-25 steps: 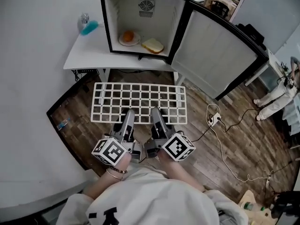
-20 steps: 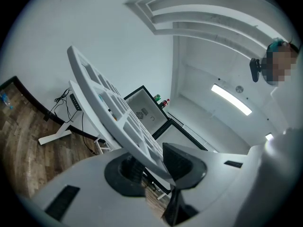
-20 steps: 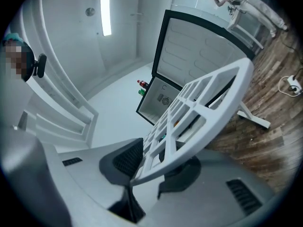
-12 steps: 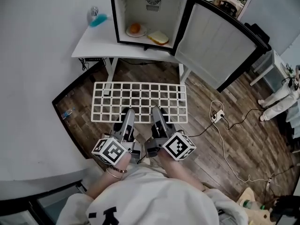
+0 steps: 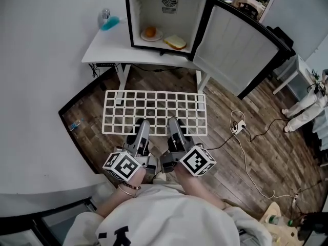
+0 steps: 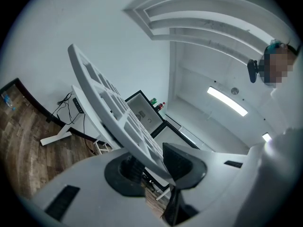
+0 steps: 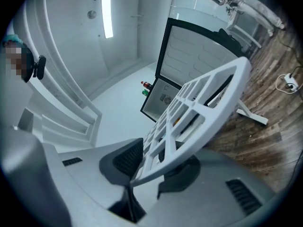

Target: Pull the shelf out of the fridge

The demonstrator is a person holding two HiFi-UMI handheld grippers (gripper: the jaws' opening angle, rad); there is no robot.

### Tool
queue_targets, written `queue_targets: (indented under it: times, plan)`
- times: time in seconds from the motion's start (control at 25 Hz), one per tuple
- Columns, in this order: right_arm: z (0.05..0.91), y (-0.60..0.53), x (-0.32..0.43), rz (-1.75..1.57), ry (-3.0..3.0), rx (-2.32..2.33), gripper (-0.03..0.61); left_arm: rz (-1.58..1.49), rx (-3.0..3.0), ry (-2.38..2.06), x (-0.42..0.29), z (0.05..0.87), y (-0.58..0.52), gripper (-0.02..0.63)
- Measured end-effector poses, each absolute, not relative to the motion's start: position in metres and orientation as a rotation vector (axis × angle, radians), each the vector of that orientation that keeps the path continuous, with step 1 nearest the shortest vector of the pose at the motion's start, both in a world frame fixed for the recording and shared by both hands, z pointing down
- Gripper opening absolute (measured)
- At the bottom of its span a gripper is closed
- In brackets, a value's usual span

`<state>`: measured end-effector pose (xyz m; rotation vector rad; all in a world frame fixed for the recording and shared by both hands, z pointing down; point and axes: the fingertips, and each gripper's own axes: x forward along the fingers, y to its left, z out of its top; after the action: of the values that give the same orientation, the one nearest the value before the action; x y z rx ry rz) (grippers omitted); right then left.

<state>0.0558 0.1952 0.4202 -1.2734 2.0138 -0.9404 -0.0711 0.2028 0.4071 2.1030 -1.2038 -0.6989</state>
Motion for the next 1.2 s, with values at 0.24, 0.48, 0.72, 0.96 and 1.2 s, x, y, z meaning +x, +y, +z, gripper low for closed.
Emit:
queue_targets:
  times: [0.24,0.48,0.72,0.96,1.2]
  plan:
    - [0.42,0.215,0.026,-0.957,2.022,-1.28,0.12,-0.71,2.088,-1.205,-0.101,0.409,0.223,0.112]
    - [0.423,0.25,-0.005,-0.962,2.019,-1.316,0.12,-0.711,2.074,-1.179,-0.133,0.416,0.256,0.112]
    - [0.427,0.29,-0.022,-0.949,1.981,-1.35,0.12,-0.688,2.102,-1.147,-0.149,0.413,0.291,0.112]
    - [0.43,0.311,-0.017,-0.929,1.966,-1.377,0.12,-0.668,2.132,-1.11,-0.143,0.414,0.307,0.112]
    - [0.415,0.31,-0.004,-0.845,1.999,-1.39,0.121,-0.691,2.137,-1.098,-0.13,0.406,0.306,0.112]
